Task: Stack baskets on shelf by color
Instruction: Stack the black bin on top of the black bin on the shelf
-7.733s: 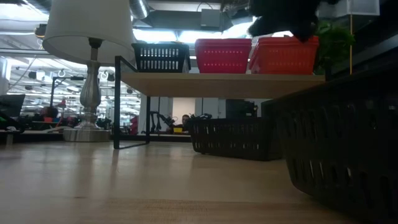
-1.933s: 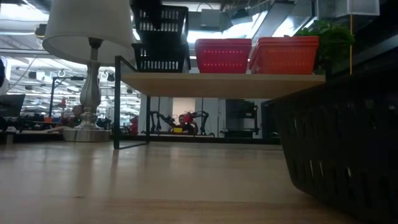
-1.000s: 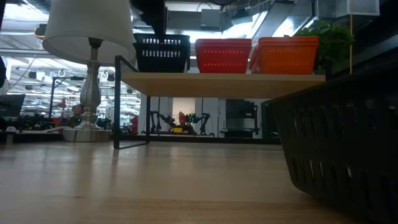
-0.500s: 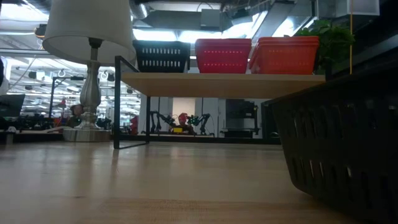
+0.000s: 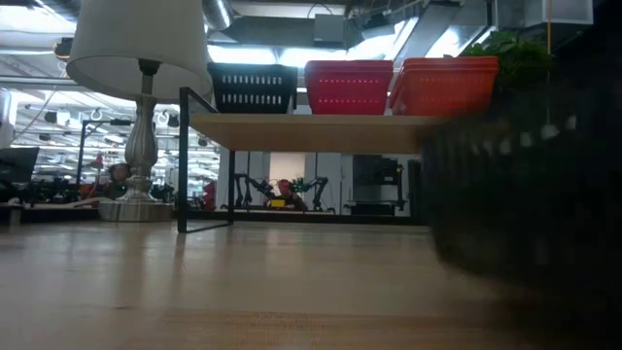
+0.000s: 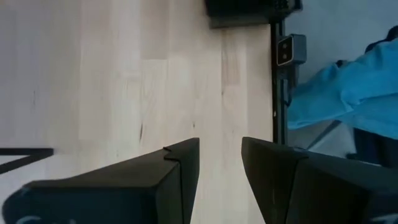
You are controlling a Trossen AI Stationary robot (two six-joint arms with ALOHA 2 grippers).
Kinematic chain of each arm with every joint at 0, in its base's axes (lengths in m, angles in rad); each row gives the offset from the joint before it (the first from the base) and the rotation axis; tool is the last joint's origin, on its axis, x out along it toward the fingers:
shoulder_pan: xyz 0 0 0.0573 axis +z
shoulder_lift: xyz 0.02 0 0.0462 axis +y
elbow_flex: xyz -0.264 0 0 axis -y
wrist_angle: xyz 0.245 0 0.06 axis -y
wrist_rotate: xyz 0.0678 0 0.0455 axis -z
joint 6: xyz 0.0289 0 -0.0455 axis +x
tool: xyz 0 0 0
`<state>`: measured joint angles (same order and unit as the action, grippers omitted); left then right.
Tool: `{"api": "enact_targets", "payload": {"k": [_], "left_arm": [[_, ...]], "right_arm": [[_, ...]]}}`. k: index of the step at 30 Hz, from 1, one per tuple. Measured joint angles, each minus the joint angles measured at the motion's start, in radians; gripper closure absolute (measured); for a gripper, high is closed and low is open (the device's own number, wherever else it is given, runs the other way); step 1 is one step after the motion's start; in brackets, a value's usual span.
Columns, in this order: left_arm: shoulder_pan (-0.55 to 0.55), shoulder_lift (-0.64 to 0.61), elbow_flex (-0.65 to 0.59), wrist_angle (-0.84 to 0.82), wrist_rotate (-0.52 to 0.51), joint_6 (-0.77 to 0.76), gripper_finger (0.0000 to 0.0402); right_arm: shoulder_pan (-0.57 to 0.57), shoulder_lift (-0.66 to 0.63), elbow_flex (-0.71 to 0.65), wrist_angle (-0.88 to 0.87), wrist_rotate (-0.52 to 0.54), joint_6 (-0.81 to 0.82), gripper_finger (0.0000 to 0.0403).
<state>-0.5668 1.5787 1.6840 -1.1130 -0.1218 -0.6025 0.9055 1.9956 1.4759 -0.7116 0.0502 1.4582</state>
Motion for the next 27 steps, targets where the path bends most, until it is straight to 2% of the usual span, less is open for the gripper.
{"api": "enact_targets", "payload": {"k": [5,10,18,21,24,27], "left_arm": [[-0.106,0.000,0.000,0.000,-0.097,-0.024,0.0290],[-0.161,0.000,0.000,0.000,-0.171,-0.035,0.0290],[-0.205,0.000,0.000,0.001,-0.228,-0.076,0.0290],[-0.209,0.007,0.000,0.001,-0.235,-0.106,0.0290],[-0.219,0.007,-0.008,0.006,-0.245,-0.129,0.0290],[-0.228,0.008,-0.027,0.006,-0.256,-0.129,0.0290]], "right_arm": [[-0.079,0.000,-0.047,0.010,0.010,-0.071,0.0312],[-0.194,0.000,-0.050,0.034,0.112,-0.238,0.0312],[-0.367,0.000,-0.050,0.318,0.284,-0.555,0.0312],[-0.399,0.000,-0.047,0.370,0.229,-0.633,0.0312],[-0.391,0.000,-0.020,0.307,0.159,-0.639,0.0312],[-0.356,0.000,0.001,0.191,0.141,-0.564,0.0312]]}}
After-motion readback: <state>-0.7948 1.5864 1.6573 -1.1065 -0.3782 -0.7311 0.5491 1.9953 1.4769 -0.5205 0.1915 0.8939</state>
